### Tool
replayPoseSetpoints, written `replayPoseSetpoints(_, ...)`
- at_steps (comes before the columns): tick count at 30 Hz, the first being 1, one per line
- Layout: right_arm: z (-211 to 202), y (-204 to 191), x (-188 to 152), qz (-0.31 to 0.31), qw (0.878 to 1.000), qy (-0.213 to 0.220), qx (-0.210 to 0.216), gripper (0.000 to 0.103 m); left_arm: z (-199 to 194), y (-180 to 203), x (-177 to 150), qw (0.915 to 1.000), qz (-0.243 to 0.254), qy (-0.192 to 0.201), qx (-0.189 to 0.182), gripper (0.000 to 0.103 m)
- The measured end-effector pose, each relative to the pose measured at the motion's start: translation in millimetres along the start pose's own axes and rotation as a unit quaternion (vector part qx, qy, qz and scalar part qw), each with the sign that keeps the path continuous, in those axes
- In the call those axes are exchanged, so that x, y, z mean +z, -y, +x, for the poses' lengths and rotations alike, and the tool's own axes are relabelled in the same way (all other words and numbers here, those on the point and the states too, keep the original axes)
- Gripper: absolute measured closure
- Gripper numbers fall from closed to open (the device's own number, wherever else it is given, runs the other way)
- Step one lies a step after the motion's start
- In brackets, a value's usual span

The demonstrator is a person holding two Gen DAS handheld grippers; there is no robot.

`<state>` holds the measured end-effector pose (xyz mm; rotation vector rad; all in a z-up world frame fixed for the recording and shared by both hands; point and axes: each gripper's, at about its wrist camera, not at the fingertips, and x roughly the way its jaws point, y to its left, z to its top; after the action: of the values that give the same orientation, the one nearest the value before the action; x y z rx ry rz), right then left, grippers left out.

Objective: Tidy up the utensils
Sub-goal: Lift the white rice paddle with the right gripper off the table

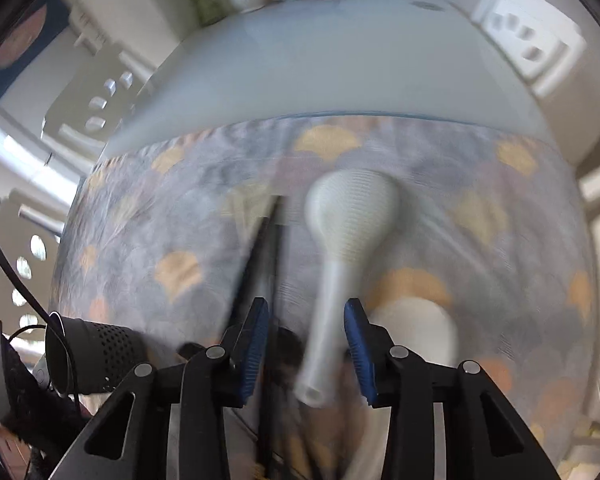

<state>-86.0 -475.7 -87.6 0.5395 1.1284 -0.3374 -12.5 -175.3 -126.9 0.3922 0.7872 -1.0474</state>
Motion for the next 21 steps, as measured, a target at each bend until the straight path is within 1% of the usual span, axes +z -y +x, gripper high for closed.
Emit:
replayPoseSetpoints(4,-9,42,-8,0.062,0.998,-0.004,-0.03,0.066,0,0,0,1.0,0.001,-0.001,-0.001,0.035)
replayPoseSetpoints(5,-8,48,-11,0.068,0.997,-0.007,-0.033,0.066,0,0,0,1.0,0.002,-0.002,0.0,0.035)
replayPoseSetpoints(10,20,64,-26,0.104,0.992,-0.068,-0.011,0.066,1,1,1,1.0,0.003,-0.006,0.001,0.035)
replayPoseSetpoints(12,27,66,-29,0.11,0.991,-0.07,-0.008,0.066,2,1,1,1.0,0.002,-0.008,0.001,0.035)
replayPoseSetpoints(13,27,67,-29,0.108,0.992,-0.061,-0.008,0.066,3,1,1,1.0,0.003,-0.009,0.001,0.035)
replayPoseSetpoints(14,27,66,-28,0.105,0.993,-0.056,-0.008,0.063,3,2,2,1.0,0.003,-0.009,0.002,0.035)
replayPoseSetpoints(15,29,64,-28,0.101,0.993,-0.055,-0.008,0.058,3,2,2,1.0,0.003,-0.009,0.002,0.035)
replayPoseSetpoints(16,30,59,-27,0.095,0.994,-0.053,-0.015,0.056,4,2,2,0.9999,0.003,-0.01,0.002,0.035)
replayPoseSetpoints(17,33,53,-27,0.084,0.995,-0.052,-0.029,0.051,4,2,2,0.9999,0.003,-0.01,0.002,0.035)
replayPoseSetpoints(18,35,45,-27,0.064,0.995,-0.053,-0.051,0.05,4,2,2,0.9999,0.003,-0.01,0.002,0.035)
replayPoseSetpoints(19,38,33,-29,0.032,0.995,-0.051,-0.082,0.05,4,2,2,0.9999,0.003,-0.011,0.002,0.035)
replayPoseSetpoints(20,38,27,-29,0.018,0.994,-0.045,-0.094,0.051,5,3,2,0.9999,0.004,-0.012,0.003,0.035)
replayPoseSetpoints(21,37,23,-30,0.011,0.995,-0.039,-0.094,0.056,5,3,2,0.9999,0.004,-0.012,0.004,0.035)
